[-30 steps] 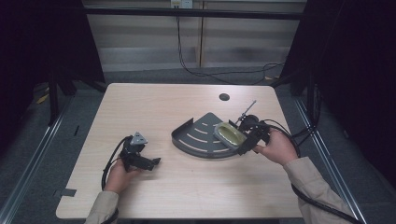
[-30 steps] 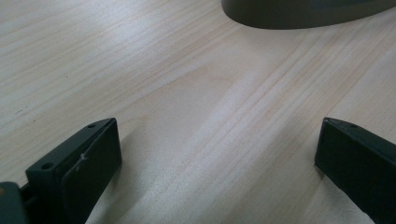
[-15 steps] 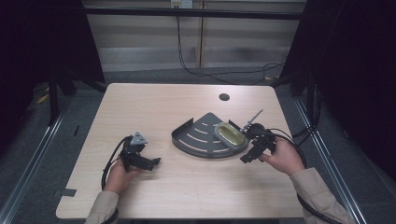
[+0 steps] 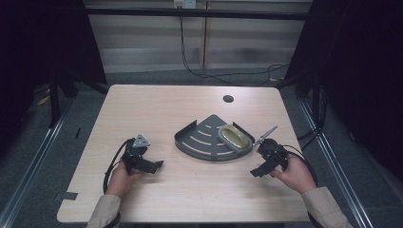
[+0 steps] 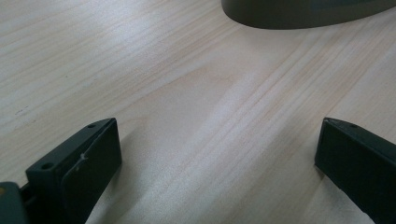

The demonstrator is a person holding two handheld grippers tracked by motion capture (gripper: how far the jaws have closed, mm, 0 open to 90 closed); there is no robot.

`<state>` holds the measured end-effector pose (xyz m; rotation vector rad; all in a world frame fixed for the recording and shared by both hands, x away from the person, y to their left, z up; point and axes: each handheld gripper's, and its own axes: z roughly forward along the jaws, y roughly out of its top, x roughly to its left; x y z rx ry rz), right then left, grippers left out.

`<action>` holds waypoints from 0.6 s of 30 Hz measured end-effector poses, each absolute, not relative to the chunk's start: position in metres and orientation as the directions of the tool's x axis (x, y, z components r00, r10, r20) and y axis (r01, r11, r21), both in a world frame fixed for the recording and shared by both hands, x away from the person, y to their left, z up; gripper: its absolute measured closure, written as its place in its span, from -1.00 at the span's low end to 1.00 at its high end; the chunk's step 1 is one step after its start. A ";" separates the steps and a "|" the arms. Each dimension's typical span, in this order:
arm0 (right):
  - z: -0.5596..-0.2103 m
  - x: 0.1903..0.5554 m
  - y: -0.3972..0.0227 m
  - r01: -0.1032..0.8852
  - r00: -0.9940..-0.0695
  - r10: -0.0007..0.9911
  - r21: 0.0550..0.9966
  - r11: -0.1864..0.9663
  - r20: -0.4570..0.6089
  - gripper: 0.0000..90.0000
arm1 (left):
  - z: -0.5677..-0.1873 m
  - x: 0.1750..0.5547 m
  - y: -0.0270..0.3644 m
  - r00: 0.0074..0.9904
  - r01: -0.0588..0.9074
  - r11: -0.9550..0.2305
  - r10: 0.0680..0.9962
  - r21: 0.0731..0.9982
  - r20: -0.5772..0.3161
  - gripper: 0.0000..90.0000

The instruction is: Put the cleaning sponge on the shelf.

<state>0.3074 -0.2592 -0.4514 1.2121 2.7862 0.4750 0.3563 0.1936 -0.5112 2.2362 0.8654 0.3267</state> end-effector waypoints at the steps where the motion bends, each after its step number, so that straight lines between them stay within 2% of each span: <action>1: -0.451 0.307 -0.259 0.703 -0.687 0.724 0.306 0.642 0.062 -0.66 | -0.511 0.356 0.194 0.744 0.489 -0.527 0.668 0.695 -0.018 -1.00; 18: -0.479 0.293 -0.279 0.720 -0.669 0.741 0.308 0.622 0.066 -0.68 | -0.511 0.356 0.194 0.744 0.490 -0.526 0.668 0.695 -0.018 -1.00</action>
